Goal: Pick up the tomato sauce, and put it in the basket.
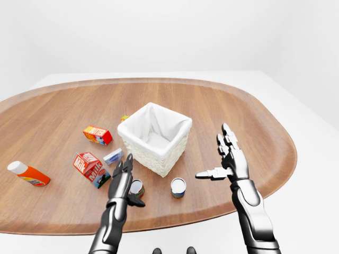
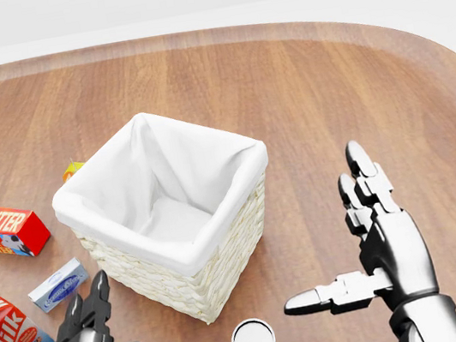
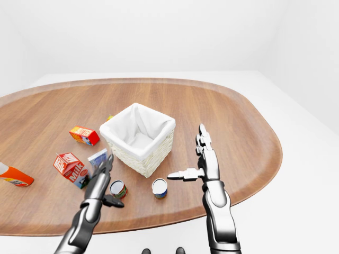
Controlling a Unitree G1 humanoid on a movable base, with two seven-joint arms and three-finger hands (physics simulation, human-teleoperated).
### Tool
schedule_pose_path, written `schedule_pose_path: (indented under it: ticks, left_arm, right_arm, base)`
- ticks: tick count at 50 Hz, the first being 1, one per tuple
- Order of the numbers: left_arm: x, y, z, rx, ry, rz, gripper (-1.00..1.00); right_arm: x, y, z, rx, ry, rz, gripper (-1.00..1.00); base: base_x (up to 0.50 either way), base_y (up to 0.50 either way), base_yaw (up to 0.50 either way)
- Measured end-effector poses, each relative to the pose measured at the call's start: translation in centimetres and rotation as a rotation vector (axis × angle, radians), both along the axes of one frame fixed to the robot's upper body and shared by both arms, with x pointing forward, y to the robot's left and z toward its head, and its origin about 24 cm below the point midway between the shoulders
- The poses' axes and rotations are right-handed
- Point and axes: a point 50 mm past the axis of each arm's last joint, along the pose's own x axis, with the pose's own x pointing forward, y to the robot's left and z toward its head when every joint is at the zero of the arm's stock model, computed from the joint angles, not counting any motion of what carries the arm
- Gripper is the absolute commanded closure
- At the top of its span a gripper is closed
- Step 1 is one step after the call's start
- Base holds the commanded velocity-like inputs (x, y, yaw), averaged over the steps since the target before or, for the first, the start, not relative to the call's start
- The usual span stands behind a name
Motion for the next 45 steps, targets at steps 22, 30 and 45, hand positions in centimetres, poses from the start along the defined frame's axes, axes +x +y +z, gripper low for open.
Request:
schedule_pose_path:
  ticks: [22,30,45]
  left_arm:
    - [0.0,0.1,-0.8,0.008,0.021,0.013,-1.0]
    - [0.1,0.3,-1.1,0.014,0.03,0.021,-1.0]
    - [0.2,0.5,-1.7,0.029,0.046,0.036,-1.0]
  right_arm:
    - [0.0,0.0,0.0,-0.001,-0.001,0.0,-1.0]
    - [0.0,0.0,0.0,-0.001,0.001,0.0,-1.0]
    - [0.0,0.0,-0.1,0.0,0.005,0.002,-1.0]
  base:
    - [0.0,0.0,0.0]
    - [0.0,0.0,0.0]
    - [0.0,0.0,0.0]
